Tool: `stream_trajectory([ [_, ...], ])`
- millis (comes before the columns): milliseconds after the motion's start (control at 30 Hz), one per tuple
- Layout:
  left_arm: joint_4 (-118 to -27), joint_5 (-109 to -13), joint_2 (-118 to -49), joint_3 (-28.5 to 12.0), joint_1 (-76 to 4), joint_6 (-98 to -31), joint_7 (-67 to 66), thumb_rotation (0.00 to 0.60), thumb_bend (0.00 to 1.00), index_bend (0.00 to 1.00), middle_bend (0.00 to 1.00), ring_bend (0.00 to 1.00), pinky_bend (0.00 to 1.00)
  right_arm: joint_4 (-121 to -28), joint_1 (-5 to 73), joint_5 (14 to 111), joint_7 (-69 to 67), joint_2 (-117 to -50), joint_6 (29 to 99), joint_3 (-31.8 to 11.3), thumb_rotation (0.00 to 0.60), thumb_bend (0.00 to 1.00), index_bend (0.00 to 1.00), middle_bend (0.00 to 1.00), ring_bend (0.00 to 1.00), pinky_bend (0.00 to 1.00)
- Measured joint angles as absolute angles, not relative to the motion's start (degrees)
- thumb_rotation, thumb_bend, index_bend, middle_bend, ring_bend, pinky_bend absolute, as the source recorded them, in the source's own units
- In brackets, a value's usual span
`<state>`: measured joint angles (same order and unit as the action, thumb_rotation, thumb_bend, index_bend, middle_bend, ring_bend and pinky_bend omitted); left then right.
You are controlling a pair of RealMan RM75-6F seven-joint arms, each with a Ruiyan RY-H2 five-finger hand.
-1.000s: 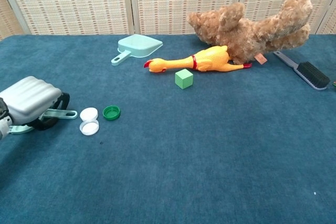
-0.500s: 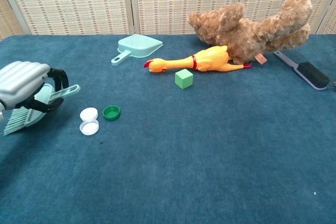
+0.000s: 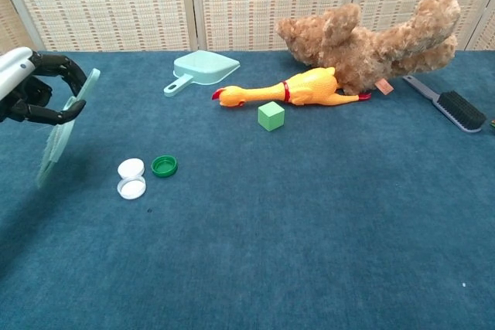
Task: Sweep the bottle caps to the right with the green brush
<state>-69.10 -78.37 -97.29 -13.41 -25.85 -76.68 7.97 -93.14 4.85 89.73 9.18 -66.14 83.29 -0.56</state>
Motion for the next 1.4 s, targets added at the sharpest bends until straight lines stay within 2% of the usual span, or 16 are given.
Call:
stream_trajectory([
  [167, -73.69, -78.43, -95.24, -13.29, -24.75, -75.89, 20.08, 0.600, 0.69, 0.80, 0.96, 0.85, 0.98, -93.29, 4.76, 89.92, 9.19, -66.09, 83.54, -0.52, 0.600, 0.24, 0.00, 0.00, 0.00, 0.00],
  [333, -74.50, -80.01, -94.75, -12.75, -24.02, -76.34, 25.74, 0.600, 0.69, 0.80, 0.96, 0.85, 0.98, -93.39, 4.64, 90.11, 8.95, -65.91, 83.83, -0.48, 0.600, 0.24, 0.00, 0.00, 0.00, 0.00],
  [667, -65.53, -83.61, -100.58, -11.19, -23.31, -81.02, 33.09, 0.600, 0.69, 0.80, 0.96, 0.85, 0.97, -93.57, 4.58, 90.38, 8.93, -65.83, 83.85, -0.33, 0.600, 0.24, 0.00, 0.00, 0.00, 0.00],
  [967, -57.91, -84.94, -105.79, -10.60, -24.17, -82.25, 35.40, 0.600, 0.69, 0.80, 0.96, 0.85, 0.97, -93.67, 4.42, 90.36, 8.77, -65.61, 84.11, -0.37, 0.600, 0.24, 0.00, 0.00, 0.00, 0.00],
  [1400, -53.09, -85.99, -109.54, -9.84, -25.74, -82.26, 36.31, 0.600, 0.69, 0.80, 0.96, 0.85, 0.97, -93.76, 4.30, 90.32, 8.84, -65.53, 84.26, -0.45, 0.600, 0.24, 0.00, 0.00, 0.00, 0.00],
])
